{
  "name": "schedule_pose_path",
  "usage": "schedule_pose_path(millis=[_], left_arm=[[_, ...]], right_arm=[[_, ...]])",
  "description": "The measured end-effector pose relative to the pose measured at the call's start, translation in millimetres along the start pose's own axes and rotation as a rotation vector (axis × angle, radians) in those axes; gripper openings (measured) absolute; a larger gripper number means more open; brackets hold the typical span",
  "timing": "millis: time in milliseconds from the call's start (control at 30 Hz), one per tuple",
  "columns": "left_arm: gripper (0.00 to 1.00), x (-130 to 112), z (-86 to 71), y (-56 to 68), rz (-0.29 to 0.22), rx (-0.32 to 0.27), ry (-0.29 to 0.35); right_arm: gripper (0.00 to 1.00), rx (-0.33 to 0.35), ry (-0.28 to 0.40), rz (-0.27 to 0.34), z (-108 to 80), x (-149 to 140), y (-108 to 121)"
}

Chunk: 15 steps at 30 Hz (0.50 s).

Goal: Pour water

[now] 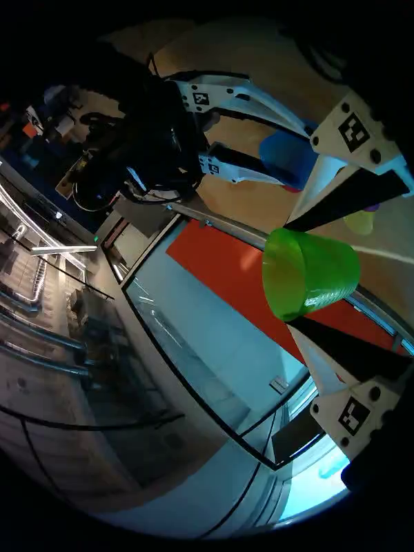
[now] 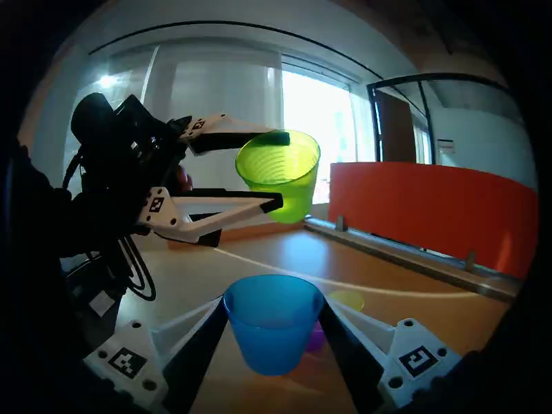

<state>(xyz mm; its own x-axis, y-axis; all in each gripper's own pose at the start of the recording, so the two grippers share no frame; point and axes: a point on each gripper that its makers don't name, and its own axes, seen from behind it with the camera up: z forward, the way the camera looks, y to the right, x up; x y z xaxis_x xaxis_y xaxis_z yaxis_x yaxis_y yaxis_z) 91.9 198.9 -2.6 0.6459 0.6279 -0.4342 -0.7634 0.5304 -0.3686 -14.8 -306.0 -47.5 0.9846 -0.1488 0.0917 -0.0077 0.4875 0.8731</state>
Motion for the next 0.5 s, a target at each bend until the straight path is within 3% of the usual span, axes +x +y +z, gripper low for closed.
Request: schedule_pose_path(millis=[500], left_arm=[[0.87,-1.7,3.0,2.9,0.046,-0.011,-0.002]], right_arm=[[0.91,-0.002,0.000,-0.002,-0.5,1.0,1.7]])
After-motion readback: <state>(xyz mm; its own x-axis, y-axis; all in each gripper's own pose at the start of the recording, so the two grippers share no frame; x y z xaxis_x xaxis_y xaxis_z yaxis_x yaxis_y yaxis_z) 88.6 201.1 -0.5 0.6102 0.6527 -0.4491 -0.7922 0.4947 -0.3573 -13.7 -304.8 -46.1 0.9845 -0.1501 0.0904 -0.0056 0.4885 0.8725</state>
